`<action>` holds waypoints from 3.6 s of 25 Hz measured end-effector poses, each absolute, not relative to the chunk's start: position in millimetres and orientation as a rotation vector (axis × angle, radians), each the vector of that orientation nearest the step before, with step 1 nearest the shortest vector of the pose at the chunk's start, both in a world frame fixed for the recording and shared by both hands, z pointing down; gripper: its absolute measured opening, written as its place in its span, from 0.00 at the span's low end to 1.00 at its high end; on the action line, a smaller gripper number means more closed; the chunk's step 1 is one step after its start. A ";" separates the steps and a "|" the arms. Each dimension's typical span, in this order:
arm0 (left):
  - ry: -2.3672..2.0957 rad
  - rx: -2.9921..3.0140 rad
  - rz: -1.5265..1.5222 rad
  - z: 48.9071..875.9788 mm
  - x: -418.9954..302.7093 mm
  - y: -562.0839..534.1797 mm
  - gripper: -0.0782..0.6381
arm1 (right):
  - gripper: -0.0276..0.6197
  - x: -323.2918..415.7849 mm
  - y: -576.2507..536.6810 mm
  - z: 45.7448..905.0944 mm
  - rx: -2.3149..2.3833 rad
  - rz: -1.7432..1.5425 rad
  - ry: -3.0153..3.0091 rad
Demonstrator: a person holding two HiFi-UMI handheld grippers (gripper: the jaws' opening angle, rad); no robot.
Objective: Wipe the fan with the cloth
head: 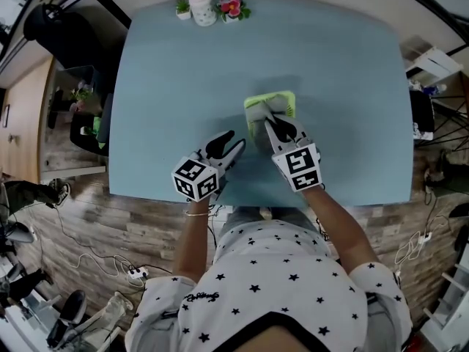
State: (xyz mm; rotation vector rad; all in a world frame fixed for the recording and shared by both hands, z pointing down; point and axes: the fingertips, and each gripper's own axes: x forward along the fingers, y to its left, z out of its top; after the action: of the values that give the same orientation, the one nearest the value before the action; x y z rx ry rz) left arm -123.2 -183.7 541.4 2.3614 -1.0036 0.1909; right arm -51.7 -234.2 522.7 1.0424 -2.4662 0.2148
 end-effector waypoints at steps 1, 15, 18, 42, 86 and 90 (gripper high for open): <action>-1.004 2.359 0.198 542.1 -122.2 -184.4 0.36 | 0.08 -47.4 -235.8 522.5 1.054 0.217 -2.462; -0.997 2.346 0.296 558.1 -110.0 -190.1 0.36 | 0.08 18.8 -257.6 528.9 1.239 0.289 -2.377; -1.001 2.343 0.295 558.7 -110.3 -191.2 0.36 | 0.08 23.5 -258.7 531.8 1.250 0.307 -2.369; -1.080 2.301 0.259 552.5 -139.1 -175.5 0.36 | 0.08 -80.6 -180.6 532.1 0.841 0.296 -2.544; -1.038 2.331 0.291 549.1 -113.3 -181.0 0.36 | 0.08 25.3 -216.5 585.4 1.141 0.386 -2.288; -1.040 2.327 0.295 549.8 -111.6 -180.8 0.35 | 0.08 35.7 -219.2 586.2 1.171 0.404 -2.277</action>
State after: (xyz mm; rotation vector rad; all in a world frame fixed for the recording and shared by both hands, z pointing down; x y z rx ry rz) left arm -111.6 -180.8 549.8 2.3272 -1.0402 0.2946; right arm 35.7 -219.2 586.2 1.1709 -2.2766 0.4039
